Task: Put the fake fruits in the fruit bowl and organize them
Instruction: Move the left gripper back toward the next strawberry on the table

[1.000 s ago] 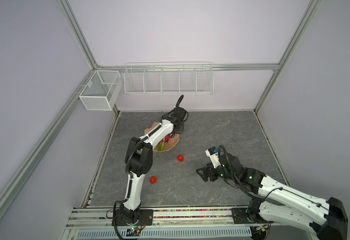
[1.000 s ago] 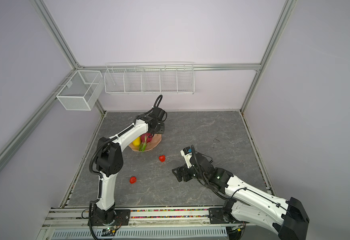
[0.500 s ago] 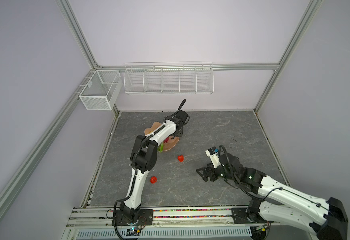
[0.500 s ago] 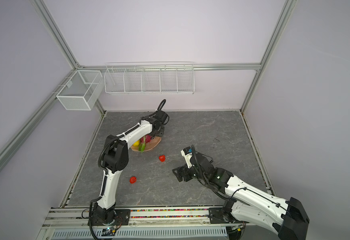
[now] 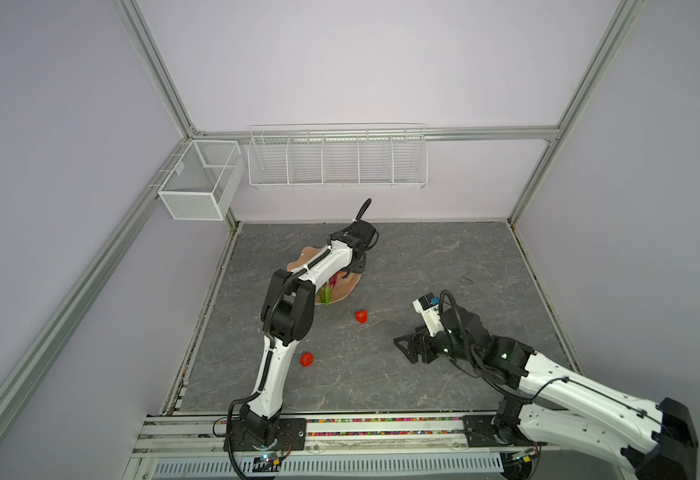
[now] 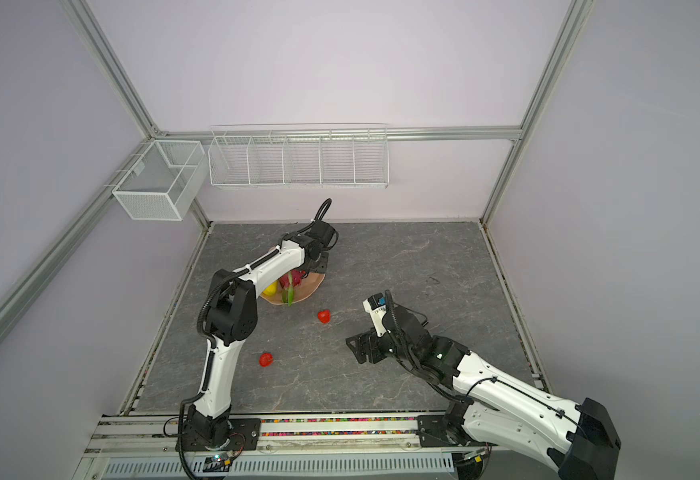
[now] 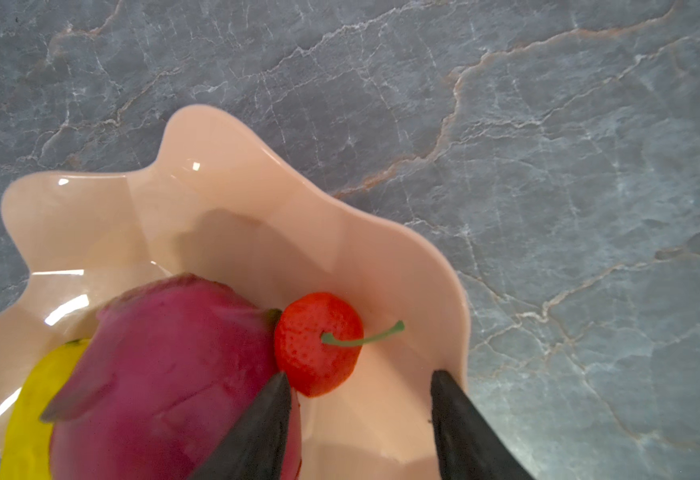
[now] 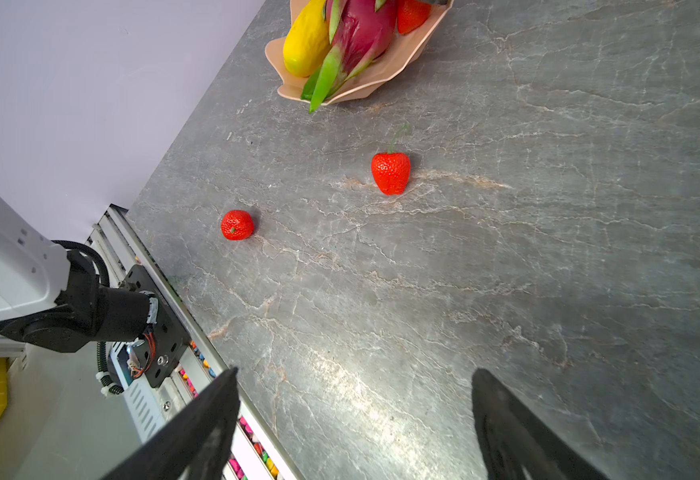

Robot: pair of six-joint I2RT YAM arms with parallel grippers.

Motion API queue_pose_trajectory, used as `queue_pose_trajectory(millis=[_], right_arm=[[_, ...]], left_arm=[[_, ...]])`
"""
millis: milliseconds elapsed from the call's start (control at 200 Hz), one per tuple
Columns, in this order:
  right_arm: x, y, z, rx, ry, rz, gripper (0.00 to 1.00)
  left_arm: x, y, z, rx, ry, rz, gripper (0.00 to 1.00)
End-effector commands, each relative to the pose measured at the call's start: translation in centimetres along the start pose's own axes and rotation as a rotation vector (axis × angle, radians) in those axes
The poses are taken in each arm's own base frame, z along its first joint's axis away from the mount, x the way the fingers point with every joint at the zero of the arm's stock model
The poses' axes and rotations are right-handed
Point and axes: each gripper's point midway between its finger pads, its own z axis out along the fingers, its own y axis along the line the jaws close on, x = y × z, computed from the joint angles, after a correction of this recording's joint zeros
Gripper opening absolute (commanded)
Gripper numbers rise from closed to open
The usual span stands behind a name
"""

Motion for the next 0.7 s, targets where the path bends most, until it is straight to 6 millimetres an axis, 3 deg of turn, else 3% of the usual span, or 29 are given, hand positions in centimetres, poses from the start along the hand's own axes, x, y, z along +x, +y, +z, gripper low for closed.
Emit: queue_pose_trajectory(millis=[0, 215, 405, 545, 695], right_arm=[[-0.3, 0.1, -0.4, -0.002, -0.008, 0.002, 0.89], [0.0, 0.7, -1.0, -0.019, -0.007, -0.02, 0.88], [2.9, 0.0, -0.8, -0.015, 0.031, -0.011, 0.88], [5.1, -0.9, -0.6, -0.008, 0.052, 0.013, 0.88], [6.6, -1.6, -0.5, -0.004, 0.062, 0.028, 0.88]], left_arm=[[-1.4, 0.6, -4.8, 0.047, -0.083, -0.025, 0.55], [2.1, 0.9, -7.6, 0.123, -0.08, -0.047, 0.55], [8.9, -0.9, -10.0, 0.194, -0.039, -0.019, 0.58], [14.1, -2.9, -10.9, 0.222, -0.015, -0.02, 0.6], [16.3, -3.9, -10.2, 0.259, -0.026, -0.092, 0.61]])
